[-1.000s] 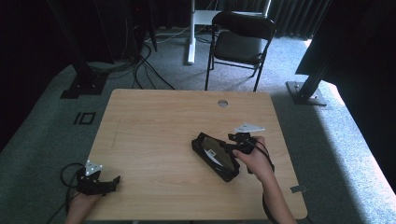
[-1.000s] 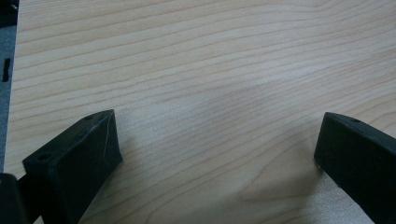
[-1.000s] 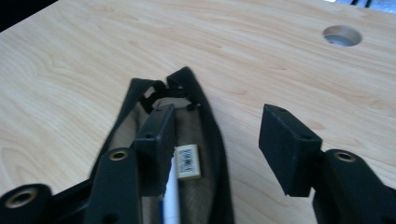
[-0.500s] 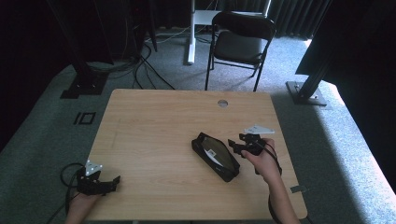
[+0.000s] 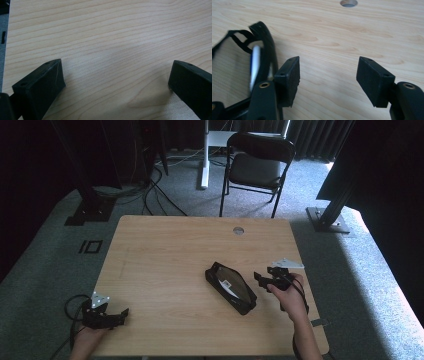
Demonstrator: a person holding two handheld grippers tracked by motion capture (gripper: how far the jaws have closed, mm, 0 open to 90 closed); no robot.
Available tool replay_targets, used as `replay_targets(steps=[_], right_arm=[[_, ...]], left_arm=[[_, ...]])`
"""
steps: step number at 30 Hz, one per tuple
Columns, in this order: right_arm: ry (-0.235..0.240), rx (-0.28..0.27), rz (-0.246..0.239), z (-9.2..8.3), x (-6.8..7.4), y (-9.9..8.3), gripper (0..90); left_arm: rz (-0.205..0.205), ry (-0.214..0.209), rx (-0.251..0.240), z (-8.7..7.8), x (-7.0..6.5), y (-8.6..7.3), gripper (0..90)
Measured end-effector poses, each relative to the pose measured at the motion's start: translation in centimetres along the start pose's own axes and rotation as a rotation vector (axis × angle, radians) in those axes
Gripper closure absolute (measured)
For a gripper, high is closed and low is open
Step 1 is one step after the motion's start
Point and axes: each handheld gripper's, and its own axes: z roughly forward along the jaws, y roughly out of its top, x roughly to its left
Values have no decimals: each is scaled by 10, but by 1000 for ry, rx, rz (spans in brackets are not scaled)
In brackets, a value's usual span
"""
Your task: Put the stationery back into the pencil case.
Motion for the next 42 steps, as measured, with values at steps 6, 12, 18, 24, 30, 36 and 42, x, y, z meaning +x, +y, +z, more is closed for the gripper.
replay_targets(steps=[6,12,18,24,30,36,42], right_arm=[[-29,-2,33,-1,-9,-12,311],[-51,4,54,-2,-16,-24,272],[-98,10,76,-5,-24,-36,223],[-140,12,129,-6,-29,-49,182],[-200,43,127,-5,-31,-61,139],[-280,63,148,-7,-36,-72,134],[-312,70,179,-10,-36,-80,124]], left_arm=[[0,0,0,0,0,0,5],[0,0,0,0,0,0,5],[0,0,0,0,0,0,5],[0,0,0,0,0,0,5],[2,0,0,0,0,0,5],[1,0,0,0,0,0,5],[2,0,0,0,0,0,5]])
